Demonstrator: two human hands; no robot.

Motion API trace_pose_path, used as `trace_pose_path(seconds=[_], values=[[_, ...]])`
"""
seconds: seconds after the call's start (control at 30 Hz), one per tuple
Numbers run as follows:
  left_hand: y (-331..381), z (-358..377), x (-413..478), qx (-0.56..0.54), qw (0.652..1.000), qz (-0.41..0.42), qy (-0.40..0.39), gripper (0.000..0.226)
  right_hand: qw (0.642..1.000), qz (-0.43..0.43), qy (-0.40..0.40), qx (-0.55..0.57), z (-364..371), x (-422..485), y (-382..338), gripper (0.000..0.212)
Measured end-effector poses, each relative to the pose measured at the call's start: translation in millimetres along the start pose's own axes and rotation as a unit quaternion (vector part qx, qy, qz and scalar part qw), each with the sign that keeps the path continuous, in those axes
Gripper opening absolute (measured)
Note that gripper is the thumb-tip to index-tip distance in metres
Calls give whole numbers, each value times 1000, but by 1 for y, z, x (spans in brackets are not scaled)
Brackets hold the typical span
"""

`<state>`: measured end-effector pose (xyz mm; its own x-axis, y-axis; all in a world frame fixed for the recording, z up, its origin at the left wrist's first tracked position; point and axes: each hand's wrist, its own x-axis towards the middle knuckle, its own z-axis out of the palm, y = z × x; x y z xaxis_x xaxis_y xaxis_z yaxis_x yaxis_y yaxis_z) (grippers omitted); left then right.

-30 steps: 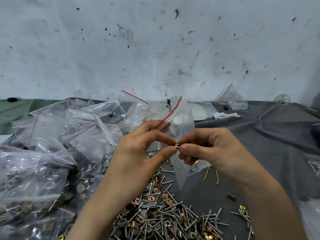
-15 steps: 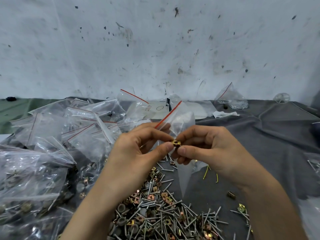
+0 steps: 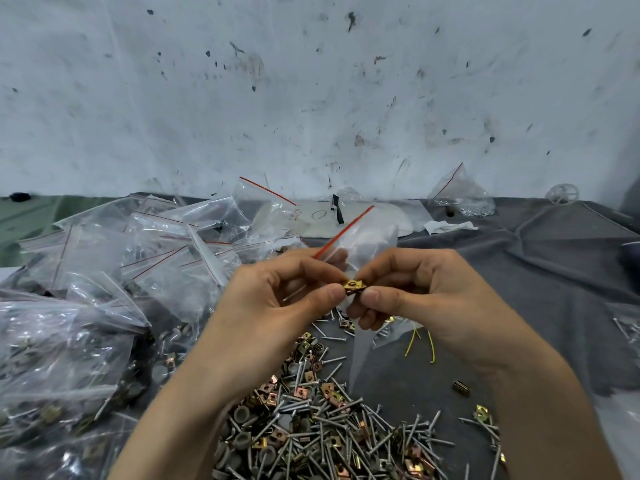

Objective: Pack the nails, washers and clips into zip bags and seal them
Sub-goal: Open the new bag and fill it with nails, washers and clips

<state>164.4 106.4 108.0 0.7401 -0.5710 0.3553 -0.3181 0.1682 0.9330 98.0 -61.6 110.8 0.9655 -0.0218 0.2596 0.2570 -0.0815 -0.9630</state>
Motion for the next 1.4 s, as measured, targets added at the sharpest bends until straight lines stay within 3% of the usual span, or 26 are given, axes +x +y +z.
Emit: trace_pose_path(seconds=[0.5, 0.6, 0.67, 0.83, 0.97, 1.17, 1.4], values=[[-1, -5, -3, 109, 991, 53, -48, 12, 995, 29, -70, 62, -13, -6, 2, 11], [-4, -12, -2, 94, 992, 52, -60, 6, 996, 14, -59, 65, -17, -8, 2, 16], [-6, -15, -1, 150, 983, 80, -73, 5, 998, -17, -27, 59, -19, -8, 0, 17], [-2, -12, -3, 338, 917, 183, -109, 15, 986, -121, 91, -76, -19, -11, -10, 10], [4, -8, -5, 372, 895, 215, -116, 14, 969, -96, 89, -212, -11, -14, -15, 4], [5, -8, -7, 344, 910, 203, -112, 13, 939, -28, 112, -324, -12, -18, -18, 18], [5, -3, -10, 299, 930, 189, -100, 7, 922, -6, 118, -368, -17, -18, -17, 22]])
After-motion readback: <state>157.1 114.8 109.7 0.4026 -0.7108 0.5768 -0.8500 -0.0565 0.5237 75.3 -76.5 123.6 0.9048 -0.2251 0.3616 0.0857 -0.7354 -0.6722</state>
